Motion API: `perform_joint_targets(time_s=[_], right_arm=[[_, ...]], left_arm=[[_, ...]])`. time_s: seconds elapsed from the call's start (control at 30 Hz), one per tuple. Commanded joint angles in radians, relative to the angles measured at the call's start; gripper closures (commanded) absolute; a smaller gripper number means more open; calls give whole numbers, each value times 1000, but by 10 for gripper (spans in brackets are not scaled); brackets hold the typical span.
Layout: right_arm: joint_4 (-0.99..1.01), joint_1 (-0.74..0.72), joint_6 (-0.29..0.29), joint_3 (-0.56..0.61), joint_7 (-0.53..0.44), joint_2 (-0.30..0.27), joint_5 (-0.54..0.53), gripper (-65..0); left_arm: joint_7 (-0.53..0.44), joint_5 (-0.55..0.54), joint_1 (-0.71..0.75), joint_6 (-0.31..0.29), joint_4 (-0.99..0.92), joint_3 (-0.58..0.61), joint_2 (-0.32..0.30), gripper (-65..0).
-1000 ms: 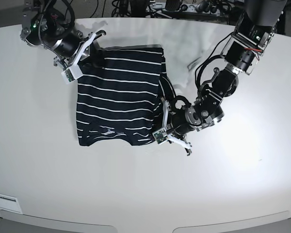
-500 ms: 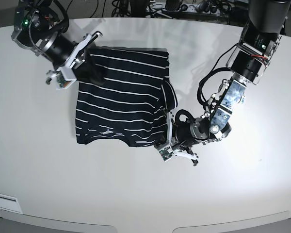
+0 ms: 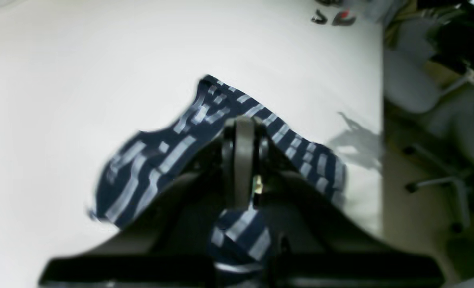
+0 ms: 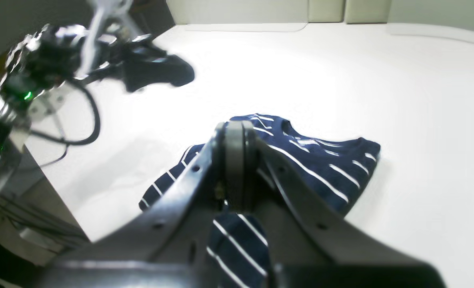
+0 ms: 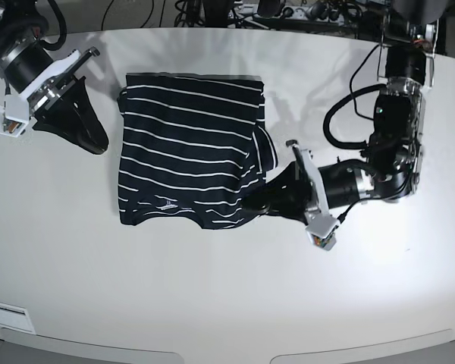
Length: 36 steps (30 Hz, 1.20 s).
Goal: Fold the T-shirt properly
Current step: 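Open both grippers and withdraw them from the folded shirt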
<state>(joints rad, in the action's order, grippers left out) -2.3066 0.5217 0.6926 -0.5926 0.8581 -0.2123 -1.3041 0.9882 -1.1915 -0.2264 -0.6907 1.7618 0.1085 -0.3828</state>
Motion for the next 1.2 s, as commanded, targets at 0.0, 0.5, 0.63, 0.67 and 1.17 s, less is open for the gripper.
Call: perform_joint_targets(time_s=[0.0,0.5,0.63,0.67,1.17], right_arm=[[-18,21,6,-19,-18,-8,-39,0],[-50,387,6,-302,278,-6,-179,0],[-50,476,6,-323,371,-6,-179,0],[-50,499,6,-323,392,-6,-179,0],[419,663,6,108,90,-77,221,0]], left_arm=[[-6,-49,21,-7,45,-37,-8,0],[57,-78,846,-7,565,-458,-41,0],[98,-78,1051,-4,594,-522,-41,0],[107,-78,1093,-4,594,-527,-41,0],[-84,344,1396,-7,209,-303,-14,0]])
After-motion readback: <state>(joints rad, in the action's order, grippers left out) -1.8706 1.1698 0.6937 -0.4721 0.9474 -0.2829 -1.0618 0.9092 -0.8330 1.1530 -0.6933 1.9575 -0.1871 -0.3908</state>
